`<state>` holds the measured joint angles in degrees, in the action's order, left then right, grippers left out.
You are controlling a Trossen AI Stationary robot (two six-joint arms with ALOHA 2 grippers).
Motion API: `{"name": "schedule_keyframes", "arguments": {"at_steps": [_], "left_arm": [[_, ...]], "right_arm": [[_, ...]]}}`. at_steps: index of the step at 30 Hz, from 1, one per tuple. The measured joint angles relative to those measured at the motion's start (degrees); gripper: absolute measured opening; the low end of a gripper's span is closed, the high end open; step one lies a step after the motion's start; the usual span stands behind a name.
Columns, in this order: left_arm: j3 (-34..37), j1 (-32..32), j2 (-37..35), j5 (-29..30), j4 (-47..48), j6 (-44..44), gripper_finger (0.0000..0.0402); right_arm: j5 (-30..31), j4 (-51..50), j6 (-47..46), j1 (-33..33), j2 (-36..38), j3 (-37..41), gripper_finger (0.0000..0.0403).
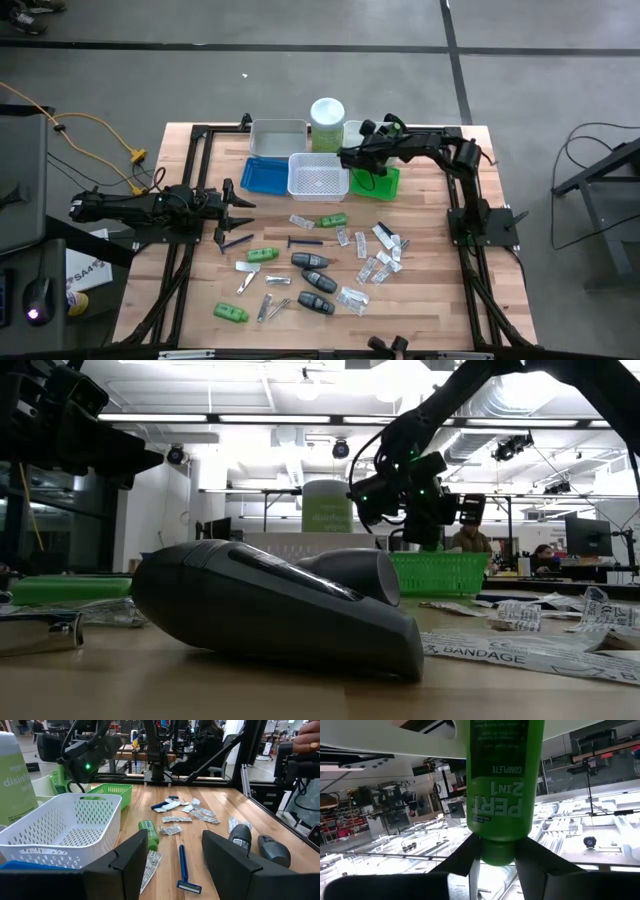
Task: Pick & Place Travel size toiletries
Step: Put the green shampoo into the small white bin
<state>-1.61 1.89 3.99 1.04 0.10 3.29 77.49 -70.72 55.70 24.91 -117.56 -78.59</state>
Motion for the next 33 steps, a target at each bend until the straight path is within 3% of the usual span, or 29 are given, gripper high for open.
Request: {"name": "schedule_keyframes", "arguments": {"at_steps": [10,19,25,33], "left_arm": [[0.0,0.0,0.0,0.0,0.0,0.0,0.0188],[0.0,0.0,0.0,0.0,0.0,0.0,0.0188],[0.0,0.0,0.0,0.0,0.0,0.0,0.0188],[0.0,0.0,0.0,0.0,0.0,0.0,0.0188]], "right_arm": [[2.0,-0.6,-3.0,-0.2,1.1,0.0,0.0088],[-0.5,-1.2,-2.1,0.5,1.0,0.0,0.0089],[-4.9,-2.4,0.2,0.3,1.0,0.0,0.0115],[-7.3,-2.4,1.5,0.2,1.0,0.0,0.0061]]}}
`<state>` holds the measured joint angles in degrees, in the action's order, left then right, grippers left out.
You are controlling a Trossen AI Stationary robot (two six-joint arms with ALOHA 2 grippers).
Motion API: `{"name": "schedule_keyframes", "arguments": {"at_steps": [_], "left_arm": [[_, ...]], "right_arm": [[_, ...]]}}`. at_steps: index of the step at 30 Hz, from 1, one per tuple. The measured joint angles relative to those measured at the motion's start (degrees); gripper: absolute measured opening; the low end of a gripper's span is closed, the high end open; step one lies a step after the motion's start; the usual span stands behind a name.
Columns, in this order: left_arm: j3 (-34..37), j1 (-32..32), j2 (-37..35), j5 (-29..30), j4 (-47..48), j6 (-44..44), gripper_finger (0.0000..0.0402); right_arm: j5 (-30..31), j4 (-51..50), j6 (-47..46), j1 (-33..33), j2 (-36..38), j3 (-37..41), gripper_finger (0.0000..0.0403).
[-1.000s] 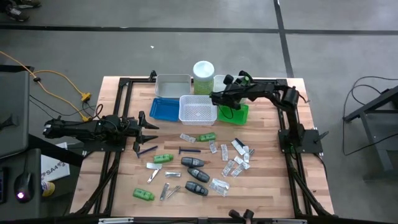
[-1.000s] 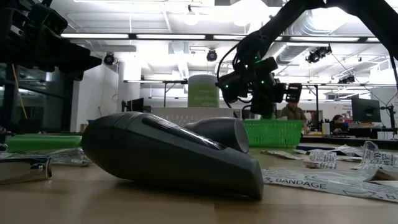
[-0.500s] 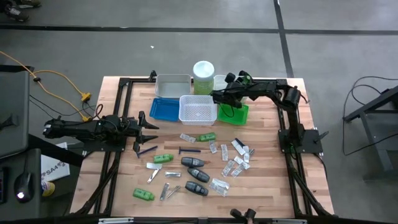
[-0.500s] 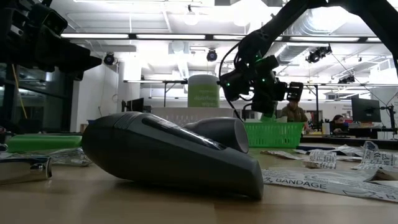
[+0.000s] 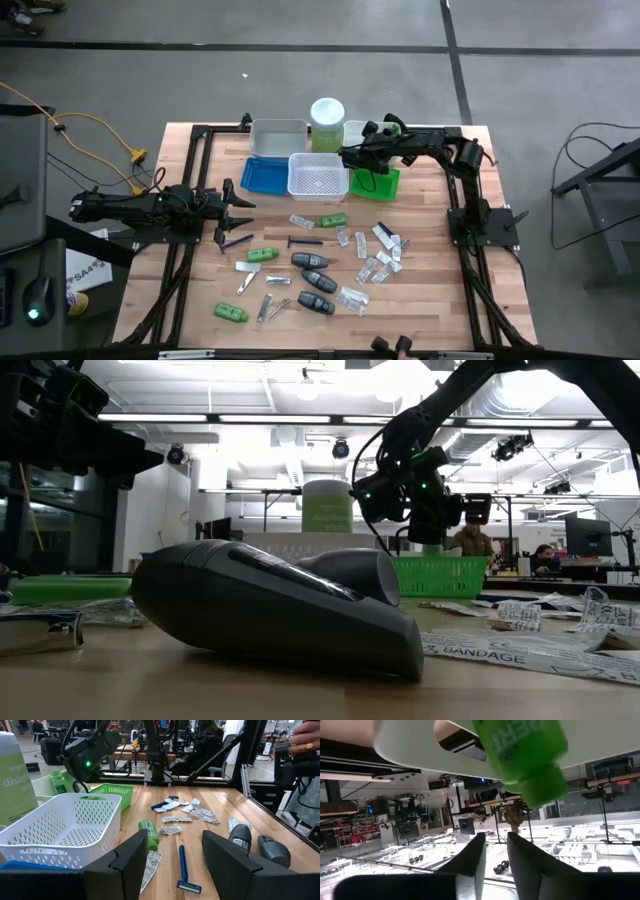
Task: Pick & Place Travel size toiletries
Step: Put the green shampoo into the small white bin
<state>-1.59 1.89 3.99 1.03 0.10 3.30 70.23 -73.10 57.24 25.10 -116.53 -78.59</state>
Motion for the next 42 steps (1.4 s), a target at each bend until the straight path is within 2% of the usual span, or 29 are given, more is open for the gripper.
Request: {"name": "schedule_keyframes", "arguments": {"at_steps": [5,11,17,23,26,29,32,36,42], "left_arm": [[0.0,0.0,0.0,0.0,0.0,0.0,0.0188],[0.0,0.0,0.0,0.0,0.0,0.0,0.0188],[0.0,0.0,0.0,0.0,0.0,0.0,0.0188],[0.0,0.0,0.0,0.0,0.0,0.0,0.0188],[0.0,0.0,0.0,0.0,0.0,0.0,0.0188],[0.0,0.0,0.0,0.0,0.0,0.0,0.0188],[0.0,0.0,0.0,0.0,0.0,0.0,0.0188],[0.0,0.0,0.0,0.0,0.0,0.0,0.0188],[0.0,0.0,0.0,0.0,0.0,0.0,0.0188]], "right_arm": [[3.4,0.0,-2.3,0.0,0.0,0.0,0.0042],[4.8,0.0,-8.1,-0.3,0.0,0.0,0.0054],[4.7,-1.4,-18.0,-1.3,1.5,0.0,0.0095],[3.3,-5.6,-34.7,-3.7,8.9,0.0,0.0156],[-5.2,-8.3,-46.0,-5.2,14.4,0.0,0.0177],[-20.7,-8.8,-57.0,-6.6,19.7,0.0,0.0185],[-37.3,-8.0,-63.8,-8.1,24.8,0.0,0.0182],[-51.5,-0.5,-59.7,-12.5,31.7,2.6,0.0177],[-72.8,18.5,-47.9,-20.5,37.9,9.1,0.0177]]}}
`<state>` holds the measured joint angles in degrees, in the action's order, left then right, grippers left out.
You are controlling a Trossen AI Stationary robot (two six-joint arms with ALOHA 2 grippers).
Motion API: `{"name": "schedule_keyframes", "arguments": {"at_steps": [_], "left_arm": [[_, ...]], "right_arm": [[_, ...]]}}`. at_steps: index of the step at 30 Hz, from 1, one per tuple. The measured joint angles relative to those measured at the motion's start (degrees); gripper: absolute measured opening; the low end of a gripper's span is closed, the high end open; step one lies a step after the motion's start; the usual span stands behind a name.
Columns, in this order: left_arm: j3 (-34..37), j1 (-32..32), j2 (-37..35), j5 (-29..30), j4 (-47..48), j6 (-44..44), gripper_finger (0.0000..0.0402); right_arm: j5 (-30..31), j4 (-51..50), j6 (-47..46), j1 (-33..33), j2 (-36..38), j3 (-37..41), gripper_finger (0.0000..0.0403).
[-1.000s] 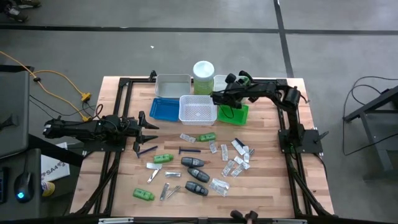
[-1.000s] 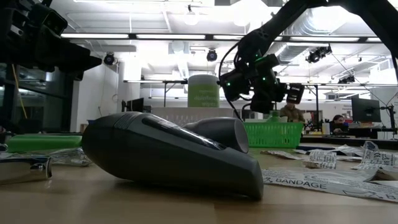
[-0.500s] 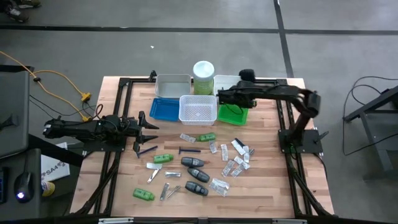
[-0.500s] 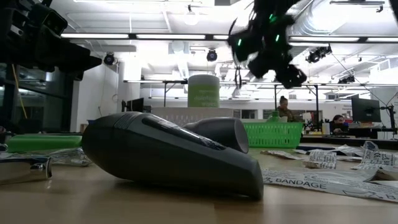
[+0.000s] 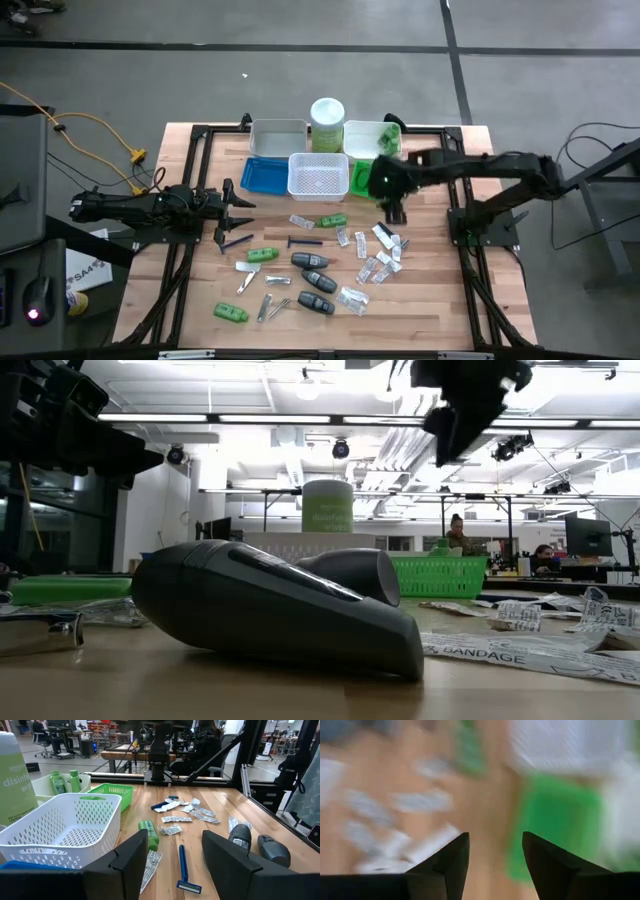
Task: Pick & Place Travel size toiletries
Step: Put the green shampoo into the small white bin
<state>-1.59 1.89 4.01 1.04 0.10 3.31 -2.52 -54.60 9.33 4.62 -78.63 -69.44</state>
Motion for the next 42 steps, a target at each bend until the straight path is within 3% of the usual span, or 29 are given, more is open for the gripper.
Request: {"name": "schedule_keyframes", "arguments": {"at_steps": [3,9,12,16,24,42], "left_arm": [[0.0,0.0,0.0,0.0,0.0,0.0,0.0188],[0.0,0.0,0.0,0.0,0.0,0.0,0.0188],[0.0,0.0,0.0,0.0,0.0,0.0,0.0188],[0.0,0.0,0.0,0.0,0.0,0.0,0.0188],[0.0,0.0,0.0,0.0,0.0,0.0,0.0188],[0.0,0.0,0.0,0.0,0.0,0.0,0.0188]], "right_arm": [[-4.0,8.3,3.6,-4.0,-0.1,2.5,0.0176],[1.5,19.7,6.0,-8.3,-5.5,4.1,0.0176],[1.2,23.3,5.7,-7.9,-10.2,3.8,0.0176],[-1.9,24.7,5.7,-5.7,-18.2,0.9,0.0176],[0.9,26.7,7.5,-2.8,-28.1,-4.0,0.0176],[-3.5,33.9,7.0,-1.7,-34.8,-6.3,0.0176]]}}
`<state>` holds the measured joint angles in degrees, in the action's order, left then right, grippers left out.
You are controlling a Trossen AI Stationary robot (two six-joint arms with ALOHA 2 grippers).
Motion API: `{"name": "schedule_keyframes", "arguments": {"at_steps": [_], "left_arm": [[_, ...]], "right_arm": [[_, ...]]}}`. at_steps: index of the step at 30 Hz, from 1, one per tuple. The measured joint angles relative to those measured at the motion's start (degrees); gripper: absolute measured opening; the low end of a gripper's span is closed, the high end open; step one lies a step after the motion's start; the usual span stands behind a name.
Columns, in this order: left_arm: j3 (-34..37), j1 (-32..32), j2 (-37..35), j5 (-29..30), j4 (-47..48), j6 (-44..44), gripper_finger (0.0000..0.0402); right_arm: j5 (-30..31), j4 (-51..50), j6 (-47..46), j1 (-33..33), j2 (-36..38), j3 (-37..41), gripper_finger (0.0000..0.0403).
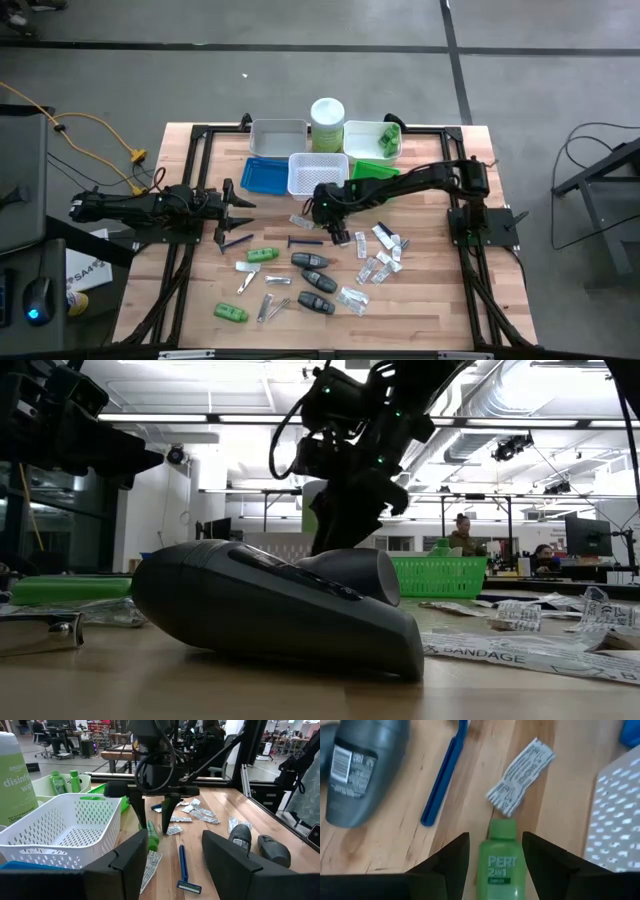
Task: Pick & Place Travel size toiletries
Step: Put the green shampoo into the small white bin
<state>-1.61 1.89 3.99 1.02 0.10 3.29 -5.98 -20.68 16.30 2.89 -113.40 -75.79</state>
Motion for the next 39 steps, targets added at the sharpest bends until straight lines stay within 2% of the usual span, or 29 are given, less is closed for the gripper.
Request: {"name": "schedule_keyframes", "arguments": {"at_steps": [13,17,22,33,39], "left_arm": [[0.0,0.0,0.0,0.0,0.0,0.0,0.0188],[0.0,0.0,0.0,0.0,0.0,0.0,0.0188],[0.0,0.0,0.0,0.0,0.0,0.0,0.0188],[0.0,0.0,0.0,0.0,0.0,0.0,0.0188],[0.0,0.0,0.0,0.0,0.0,0.0,0.0188]], "right_arm": [[-0.4,2.4,-0.7,0.5,-2.1,0.0,0.0176],[1.4,1.8,-1.0,0.5,-3.2,0.0,0.0176],[4.8,0.8,0.1,-1.0,-3.3,0.0,0.0176],[5.1,-2.2,-0.4,-6.2,-3.4,0.1,0.0176],[6.2,-2.0,0.0,-6.6,-3.4,0.1,0.0176]]}}
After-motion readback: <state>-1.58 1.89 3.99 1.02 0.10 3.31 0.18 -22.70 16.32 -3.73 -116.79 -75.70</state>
